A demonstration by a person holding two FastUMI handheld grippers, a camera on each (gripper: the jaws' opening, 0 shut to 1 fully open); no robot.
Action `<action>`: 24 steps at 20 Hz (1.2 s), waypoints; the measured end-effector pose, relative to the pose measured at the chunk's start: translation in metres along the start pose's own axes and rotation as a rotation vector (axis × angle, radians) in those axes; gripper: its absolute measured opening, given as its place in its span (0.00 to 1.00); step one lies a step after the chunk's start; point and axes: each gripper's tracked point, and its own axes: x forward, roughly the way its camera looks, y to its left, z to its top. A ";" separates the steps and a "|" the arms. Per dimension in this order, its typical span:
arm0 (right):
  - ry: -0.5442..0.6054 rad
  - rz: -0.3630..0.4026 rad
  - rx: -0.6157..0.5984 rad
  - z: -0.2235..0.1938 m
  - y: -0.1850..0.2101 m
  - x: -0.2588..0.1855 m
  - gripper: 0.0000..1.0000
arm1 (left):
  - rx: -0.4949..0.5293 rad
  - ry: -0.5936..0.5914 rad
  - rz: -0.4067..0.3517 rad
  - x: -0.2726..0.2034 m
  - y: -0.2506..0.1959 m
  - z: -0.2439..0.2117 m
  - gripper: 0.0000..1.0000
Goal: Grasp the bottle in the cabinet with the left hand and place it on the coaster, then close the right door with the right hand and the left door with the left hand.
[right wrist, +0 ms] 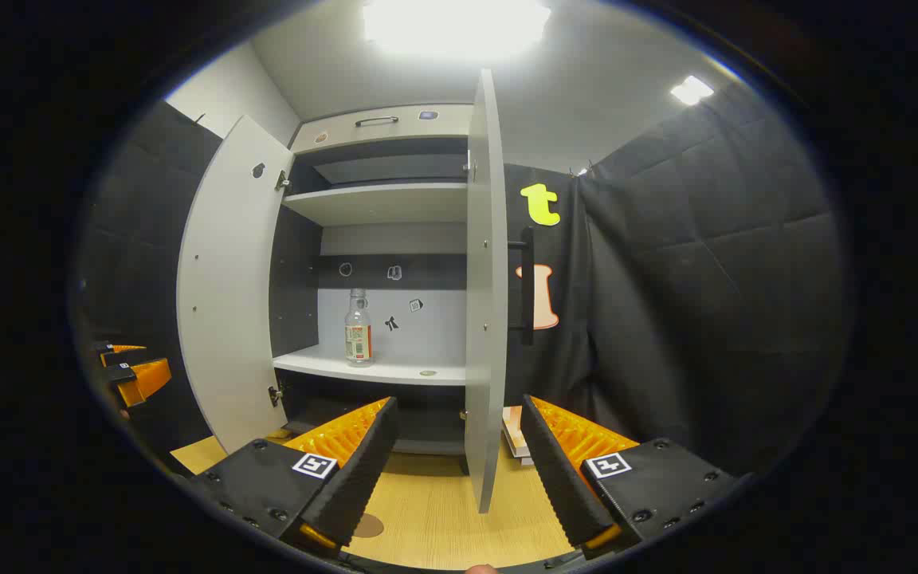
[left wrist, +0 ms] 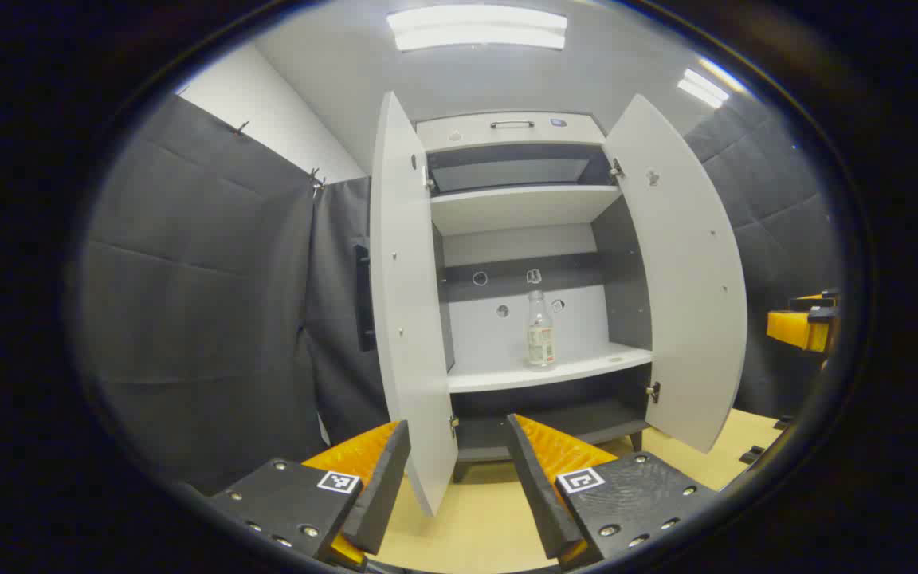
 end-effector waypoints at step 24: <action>0.021 -0.049 0.002 0.009 -0.002 0.002 0.97 | 0.010 0.000 0.048 0.000 0.028 0.014 0.74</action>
